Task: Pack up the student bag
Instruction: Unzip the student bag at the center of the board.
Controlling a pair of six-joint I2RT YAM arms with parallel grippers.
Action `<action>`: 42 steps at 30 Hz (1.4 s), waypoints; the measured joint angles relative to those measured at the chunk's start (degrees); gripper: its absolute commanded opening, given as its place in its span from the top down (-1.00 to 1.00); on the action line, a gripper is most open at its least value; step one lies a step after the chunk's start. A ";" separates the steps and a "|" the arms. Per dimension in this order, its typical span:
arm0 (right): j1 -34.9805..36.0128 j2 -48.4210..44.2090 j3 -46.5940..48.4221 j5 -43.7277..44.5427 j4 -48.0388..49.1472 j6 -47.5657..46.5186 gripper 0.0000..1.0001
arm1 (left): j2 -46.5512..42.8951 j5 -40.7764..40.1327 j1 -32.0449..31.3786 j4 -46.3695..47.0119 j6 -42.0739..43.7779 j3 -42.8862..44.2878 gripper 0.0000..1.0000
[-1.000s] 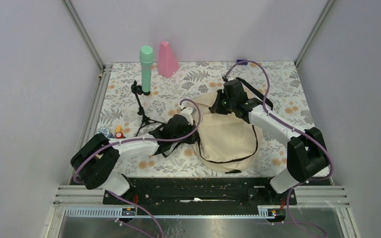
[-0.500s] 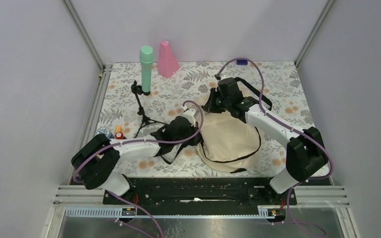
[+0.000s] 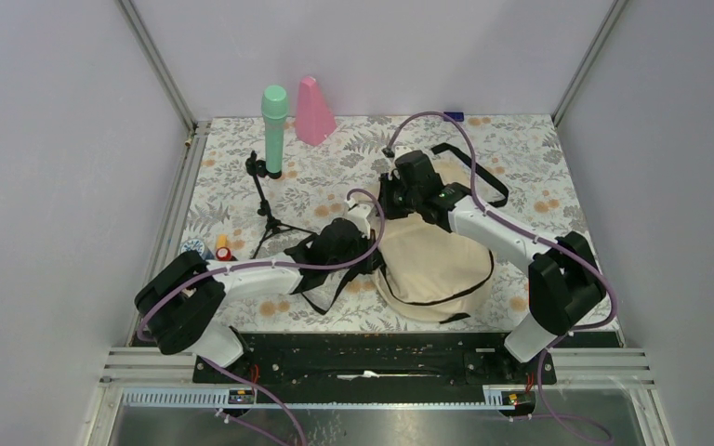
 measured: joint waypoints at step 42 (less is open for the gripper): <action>-7.91 -29.73 -12.55 19.74 -16.90 1.46 -1.00 | -16.81 -6.58 3.26 -7.98 16.74 -1.55 -0.91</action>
